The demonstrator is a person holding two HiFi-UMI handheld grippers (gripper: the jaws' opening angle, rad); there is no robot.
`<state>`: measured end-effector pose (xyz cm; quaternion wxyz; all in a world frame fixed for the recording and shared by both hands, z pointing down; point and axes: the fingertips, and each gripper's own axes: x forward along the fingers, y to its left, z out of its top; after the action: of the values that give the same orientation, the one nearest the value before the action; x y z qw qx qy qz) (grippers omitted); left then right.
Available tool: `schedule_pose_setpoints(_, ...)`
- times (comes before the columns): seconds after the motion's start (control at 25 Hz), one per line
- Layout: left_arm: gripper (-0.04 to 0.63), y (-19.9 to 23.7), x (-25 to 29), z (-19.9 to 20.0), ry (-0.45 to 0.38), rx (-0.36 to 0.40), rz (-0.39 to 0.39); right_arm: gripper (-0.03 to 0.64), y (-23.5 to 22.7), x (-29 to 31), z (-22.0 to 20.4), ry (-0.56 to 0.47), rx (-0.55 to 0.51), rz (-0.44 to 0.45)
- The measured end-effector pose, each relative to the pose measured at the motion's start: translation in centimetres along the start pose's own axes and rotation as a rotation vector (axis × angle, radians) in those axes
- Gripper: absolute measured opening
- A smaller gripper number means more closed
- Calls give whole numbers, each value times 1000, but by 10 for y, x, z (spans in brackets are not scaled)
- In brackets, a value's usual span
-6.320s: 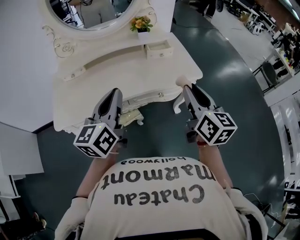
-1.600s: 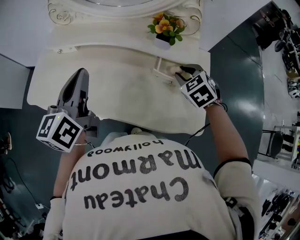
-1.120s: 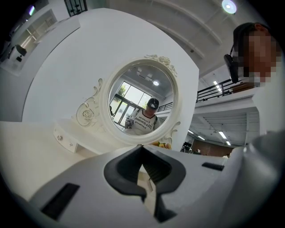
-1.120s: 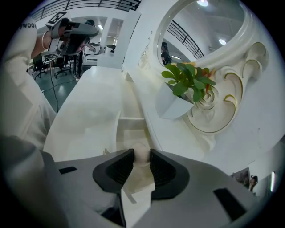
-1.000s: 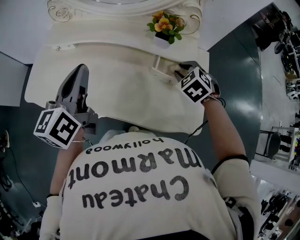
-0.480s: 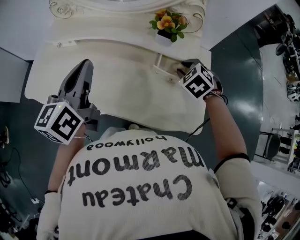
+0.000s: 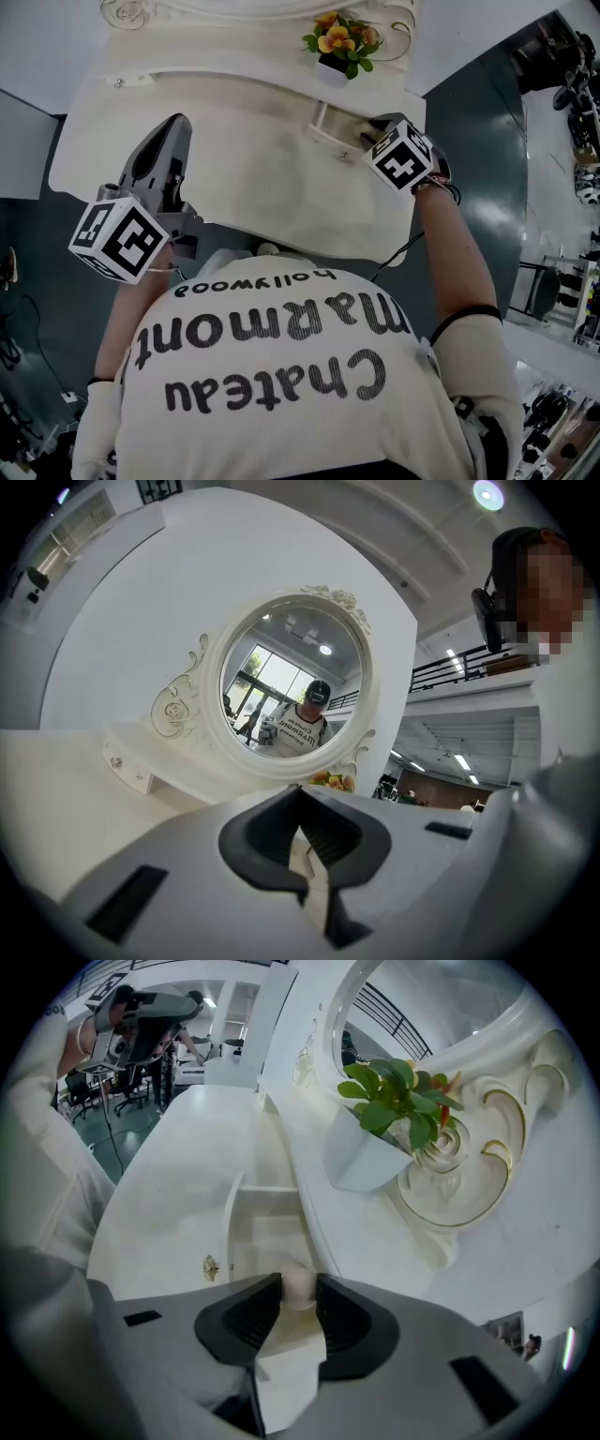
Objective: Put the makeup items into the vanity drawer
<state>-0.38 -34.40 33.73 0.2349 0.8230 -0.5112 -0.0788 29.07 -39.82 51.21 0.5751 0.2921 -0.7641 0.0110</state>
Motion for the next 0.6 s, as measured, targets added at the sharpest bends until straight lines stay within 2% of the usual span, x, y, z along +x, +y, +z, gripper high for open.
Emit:
schedule_pose_setpoints(0.32, 8, 4, 1, -4, -3, -10, -4, 135, 0, 5, -1, 21, 14, 18)
schedule_pose_setpoints(0.6, 8, 9, -6, -1, -9, -8, -5, 135, 1, 9, 2, 14, 80, 54)
